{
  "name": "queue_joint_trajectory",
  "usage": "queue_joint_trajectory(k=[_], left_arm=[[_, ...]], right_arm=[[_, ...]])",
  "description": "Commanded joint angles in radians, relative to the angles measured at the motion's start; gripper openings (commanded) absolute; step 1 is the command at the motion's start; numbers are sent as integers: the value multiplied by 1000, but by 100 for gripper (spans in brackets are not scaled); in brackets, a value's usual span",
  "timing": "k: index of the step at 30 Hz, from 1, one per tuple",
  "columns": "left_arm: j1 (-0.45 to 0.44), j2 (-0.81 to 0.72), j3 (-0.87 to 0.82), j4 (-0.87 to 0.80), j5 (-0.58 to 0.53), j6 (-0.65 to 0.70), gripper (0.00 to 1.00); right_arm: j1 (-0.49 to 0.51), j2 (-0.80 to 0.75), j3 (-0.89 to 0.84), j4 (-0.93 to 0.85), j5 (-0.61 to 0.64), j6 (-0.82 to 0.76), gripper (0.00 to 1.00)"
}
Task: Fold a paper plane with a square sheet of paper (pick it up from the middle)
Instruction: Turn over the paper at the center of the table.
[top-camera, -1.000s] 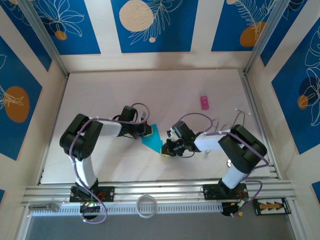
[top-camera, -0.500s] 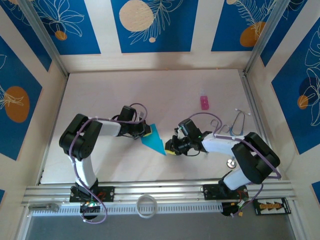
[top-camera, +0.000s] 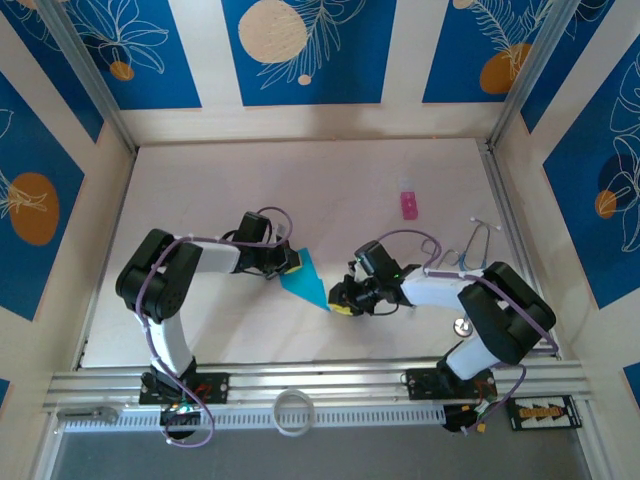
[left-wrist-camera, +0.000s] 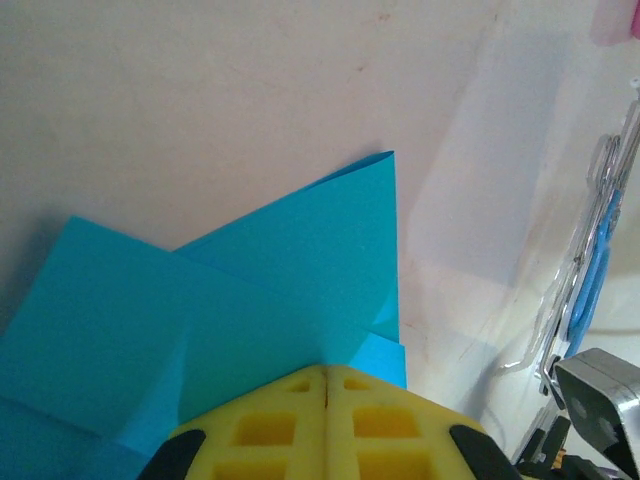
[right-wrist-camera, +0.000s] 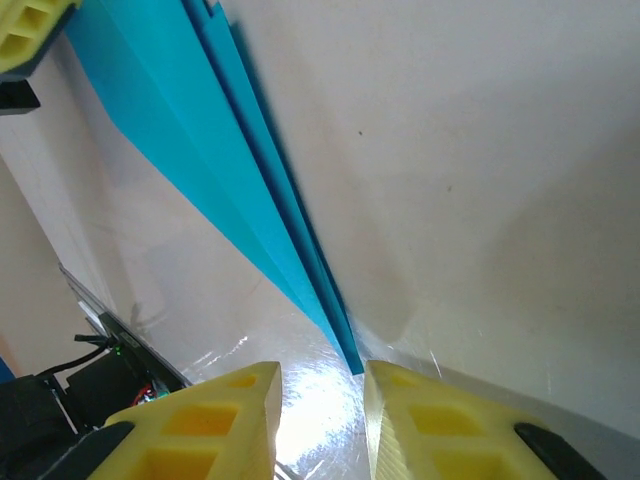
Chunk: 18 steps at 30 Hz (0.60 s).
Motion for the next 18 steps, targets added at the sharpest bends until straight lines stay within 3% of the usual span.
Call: queue_joint_trajectory(k=[1,8,18], left_arm=[[13,-5,-17,-49,-43,-22,5],[13,-3,-14,-52,-37,-19,5],[13,4,-15,-50,-33,-19,5]], right_arm=[[22,1,8,-38,45,13,28],[56,23,9,-31,86,27,29],[58,34,-29,121,69,70,26]])
